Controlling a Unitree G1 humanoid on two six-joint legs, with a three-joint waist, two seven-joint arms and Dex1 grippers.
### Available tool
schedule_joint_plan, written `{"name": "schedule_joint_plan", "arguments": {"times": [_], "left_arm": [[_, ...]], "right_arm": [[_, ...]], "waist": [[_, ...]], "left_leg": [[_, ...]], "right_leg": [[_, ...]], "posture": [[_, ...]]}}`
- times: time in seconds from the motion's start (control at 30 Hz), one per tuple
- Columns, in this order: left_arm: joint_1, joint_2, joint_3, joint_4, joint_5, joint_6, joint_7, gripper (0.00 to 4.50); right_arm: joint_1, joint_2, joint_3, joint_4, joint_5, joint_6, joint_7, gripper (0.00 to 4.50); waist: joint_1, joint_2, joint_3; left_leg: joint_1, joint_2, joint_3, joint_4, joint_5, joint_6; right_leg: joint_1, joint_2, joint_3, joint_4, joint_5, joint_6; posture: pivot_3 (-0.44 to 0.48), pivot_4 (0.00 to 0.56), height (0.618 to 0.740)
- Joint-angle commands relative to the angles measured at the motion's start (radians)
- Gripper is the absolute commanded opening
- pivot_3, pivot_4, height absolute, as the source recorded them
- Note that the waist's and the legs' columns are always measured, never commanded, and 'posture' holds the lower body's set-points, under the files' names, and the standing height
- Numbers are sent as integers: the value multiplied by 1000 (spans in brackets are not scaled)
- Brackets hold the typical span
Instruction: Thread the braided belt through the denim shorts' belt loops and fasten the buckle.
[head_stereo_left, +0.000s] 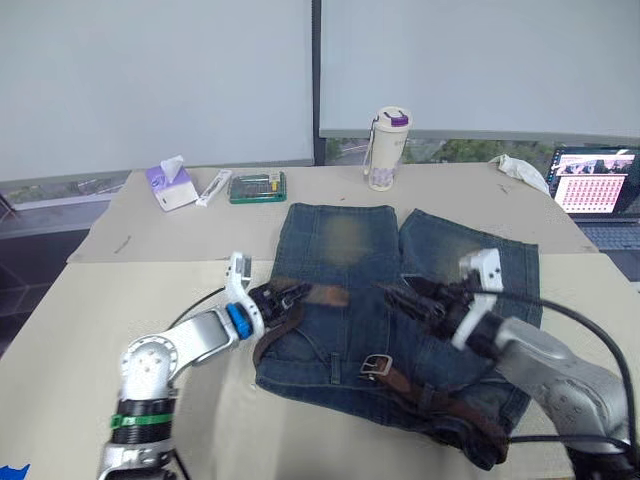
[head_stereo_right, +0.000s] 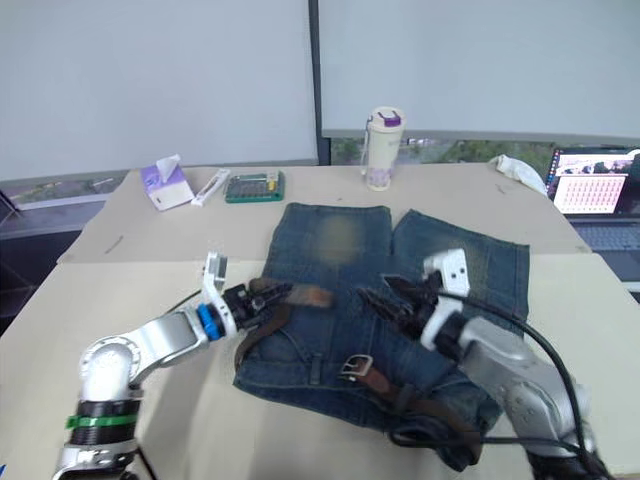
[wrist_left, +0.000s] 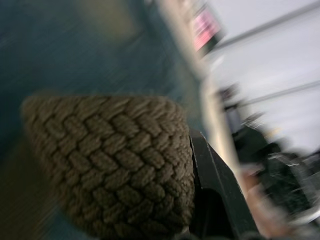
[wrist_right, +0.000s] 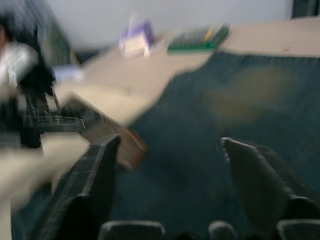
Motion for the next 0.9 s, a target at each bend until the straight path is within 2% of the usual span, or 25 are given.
{"name": "schedule_joint_plan", "arguments": {"times": [0.03, 0.23, 0.53, 0.77, 0.83, 0.9], "left_arm": [[34, 38, -24, -71, -111, 14, 59, 0], [92, 127, -70, -127, -229, -13, 124, 0], [135, 212, -131, -147, -283, -54, 167, 0], [146, 229, -157, -160, -293, -93, 175, 0], [144, 224, -152, -161, -291, -107, 161, 0], [143, 213, -125, -173, -259, -116, 94, 0]], "right_arm": [[25, -26, -8, -75, -63, -120, 153, 3615], [96, -96, 82, -95, -230, -232, 324, 3615], [115, -86, 104, -42, -303, -261, 397, 3615], [183, -117, 99, -46, -363, -271, 438, 3615], [228, -136, 78, -40, -404, -302, 446, 3615], [274, -134, 26, -44, -393, -308, 439, 3615]], "waist": [[1, 0, 0], [6, -1, 1], [18, -1, 1], [28, -2, 1], [28, -2, 1], [28, -2, 1]], "left_leg": [[0, 0, 0, 0, 0, 0], [0, 0, 0, 0, 0, -1], [0, -1, 0, 0, 0, -2], [-1, -2, 0, 0, 0, -2], [-1, -3, 0, 0, 0, -2], [-1, -3, 0, 0, 0, -2]], "right_leg": [[0, 0, 0, 0, 0, 0], [0, -1, 0, -1, 0, 0], [0, -3, -1, -1, 0, -1], [0, -4, -1, -2, 0, -1], [1, -6, -1, -2, 0, -1], [1, -6, -1, -2, 0, 0]], "posture": [[0, 150, 740], [0, 150, 740], [0, 150, 740], [0, 150, 740], [0, 150, 740], [0, 150, 740]]}}
